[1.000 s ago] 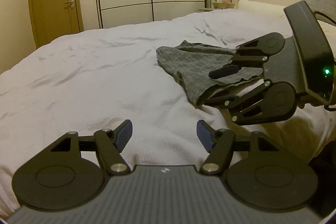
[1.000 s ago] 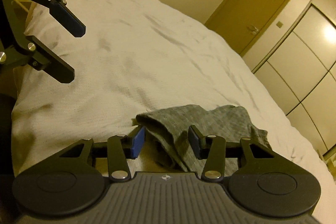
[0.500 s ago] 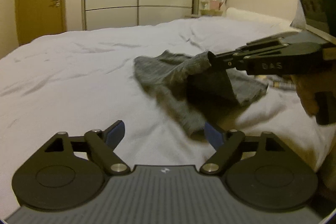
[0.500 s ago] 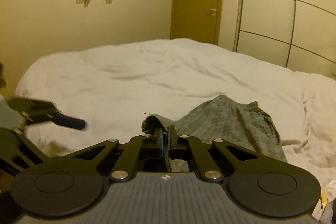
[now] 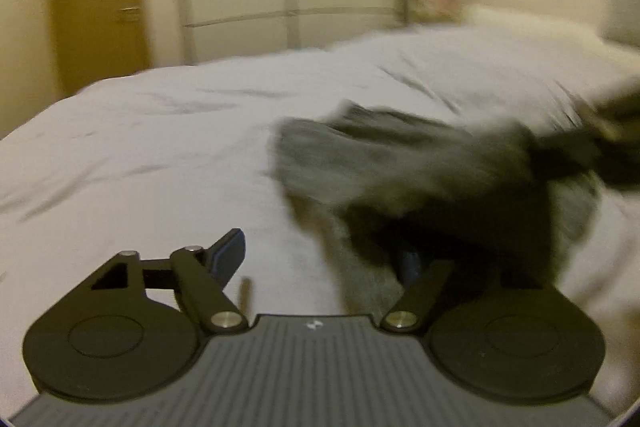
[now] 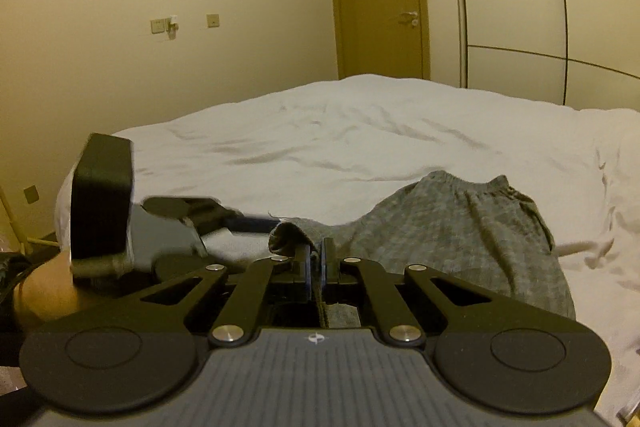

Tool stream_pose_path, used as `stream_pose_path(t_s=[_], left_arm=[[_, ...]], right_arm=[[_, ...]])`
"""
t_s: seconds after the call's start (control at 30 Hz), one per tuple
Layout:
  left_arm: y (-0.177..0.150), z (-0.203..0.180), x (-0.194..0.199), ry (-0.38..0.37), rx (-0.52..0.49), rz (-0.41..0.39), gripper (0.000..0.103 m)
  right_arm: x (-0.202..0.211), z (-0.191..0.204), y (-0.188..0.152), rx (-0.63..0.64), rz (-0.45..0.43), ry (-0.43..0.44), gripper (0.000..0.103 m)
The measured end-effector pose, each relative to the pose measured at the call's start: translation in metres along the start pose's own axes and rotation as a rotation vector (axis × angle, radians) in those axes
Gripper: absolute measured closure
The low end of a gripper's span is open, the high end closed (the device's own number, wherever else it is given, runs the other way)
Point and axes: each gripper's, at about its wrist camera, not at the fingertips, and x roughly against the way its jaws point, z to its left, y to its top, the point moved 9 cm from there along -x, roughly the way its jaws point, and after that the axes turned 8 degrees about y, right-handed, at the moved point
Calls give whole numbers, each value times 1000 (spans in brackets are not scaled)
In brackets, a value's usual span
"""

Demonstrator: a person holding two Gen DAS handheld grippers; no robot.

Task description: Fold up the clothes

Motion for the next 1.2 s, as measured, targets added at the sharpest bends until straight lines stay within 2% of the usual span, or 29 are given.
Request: stream_pose_path(t_s=[0.1, 0.2, 0.27, 0.37, 0.43, 0.5, 0.6, 0.63, 0.7, 0.8, 0.87, 1.03, 1.1, 1.13, 1.2], left_arm=[[-3, 30, 14, 37, 91, -17, 29], [-17, 52, 26, 62, 139, 11, 29], [-25, 63, 28, 73, 177, 43, 29], [-32, 73, 42, 67, 188, 41, 27], [-35, 72, 54, 40, 149, 25, 25], [-31, 60, 60, 1, 55, 0, 24], [-25, 39, 63, -34, -79, -35, 24], [-24, 36, 64, -45, -82, -36, 24], [-24, 30, 66, -66, -89, -39, 24], [-27, 28, 69, -97, -54, -12, 24], [-31, 32, 74, -91, -33, 1, 24], [-42, 52, 83, -38, -7, 23, 24], [-48, 62, 87, -17, 0, 32, 24], [-49, 65, 88, -10, -4, 33, 24], [-51, 67, 90, -5, -31, 28, 24]], right_arm=[[2, 1, -4, 4, 0, -6, 96], [4, 5, -11, 29, 12, -10, 90], [6, 8, -21, 73, 42, -30, 85], [12, 10, -38, 148, 93, -74, 79], [18, 10, -50, 187, 125, -98, 71], [18, 5, -52, 113, 116, -69, 61], [15, -1, -49, -23, 90, -6, 51], [10, 0, -45, -66, 82, 25, 44], [-4, 0, -39, -128, 77, 67, 39], [-32, -4, -35, -192, 94, 99, 38], [-40, -1, -32, -197, 95, 138, 38], [-54, 10, -26, -201, 90, 245, 38], [-46, 32, -33, -96, 135, 285, 40], [-40, 39, -39, -35, 157, 269, 43], [-28, 41, -48, 7, 171, 222, 43]])
